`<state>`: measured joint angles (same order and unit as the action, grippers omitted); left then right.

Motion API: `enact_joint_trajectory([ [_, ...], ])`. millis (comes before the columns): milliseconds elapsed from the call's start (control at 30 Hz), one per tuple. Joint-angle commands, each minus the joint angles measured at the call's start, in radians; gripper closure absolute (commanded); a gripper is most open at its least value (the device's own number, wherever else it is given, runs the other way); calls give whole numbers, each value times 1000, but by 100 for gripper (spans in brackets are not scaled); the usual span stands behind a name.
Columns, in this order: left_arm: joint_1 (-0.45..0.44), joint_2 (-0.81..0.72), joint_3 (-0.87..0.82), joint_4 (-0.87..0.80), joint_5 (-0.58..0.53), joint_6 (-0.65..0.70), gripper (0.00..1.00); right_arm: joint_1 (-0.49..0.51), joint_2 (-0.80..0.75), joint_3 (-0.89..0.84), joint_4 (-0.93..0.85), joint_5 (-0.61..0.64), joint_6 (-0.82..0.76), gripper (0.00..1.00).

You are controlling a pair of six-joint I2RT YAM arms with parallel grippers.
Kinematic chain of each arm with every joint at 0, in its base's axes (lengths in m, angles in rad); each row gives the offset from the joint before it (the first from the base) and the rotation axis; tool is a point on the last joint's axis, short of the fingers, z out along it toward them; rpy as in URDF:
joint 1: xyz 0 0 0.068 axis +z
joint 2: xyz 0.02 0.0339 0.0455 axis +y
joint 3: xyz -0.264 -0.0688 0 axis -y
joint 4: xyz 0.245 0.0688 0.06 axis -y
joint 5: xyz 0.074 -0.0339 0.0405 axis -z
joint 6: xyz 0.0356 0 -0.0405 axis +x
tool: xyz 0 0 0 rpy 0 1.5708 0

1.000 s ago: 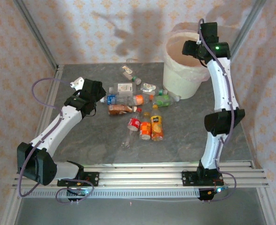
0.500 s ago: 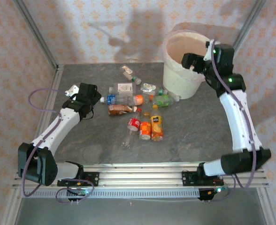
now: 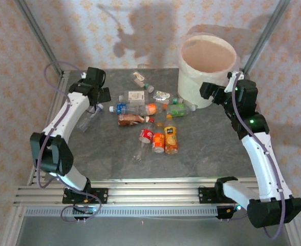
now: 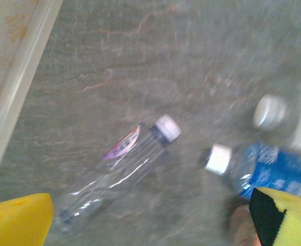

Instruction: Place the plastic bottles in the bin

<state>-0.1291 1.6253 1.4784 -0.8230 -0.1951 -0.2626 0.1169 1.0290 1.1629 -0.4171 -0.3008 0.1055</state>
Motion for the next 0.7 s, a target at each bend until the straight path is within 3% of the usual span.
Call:
enact_joint_trajectory([
  [0,2,53,75,-196,-57,297,0,6,-36,-27,53,61,-5,1],
  [167,16,122,110,-275,-53,559,0,4,-47,-38,48,153,-81,1],
  [367,100,200,102,-326,35,616,0,4,-40,-68,67,187,-94,1],
  [533,181,154,-40,-180,119,710,0,4,-21,-43,35,190,-141,1],
  [667,254,122,-164,-10,92,720,0,4,-34,-28,-10,218,-186,1],
])
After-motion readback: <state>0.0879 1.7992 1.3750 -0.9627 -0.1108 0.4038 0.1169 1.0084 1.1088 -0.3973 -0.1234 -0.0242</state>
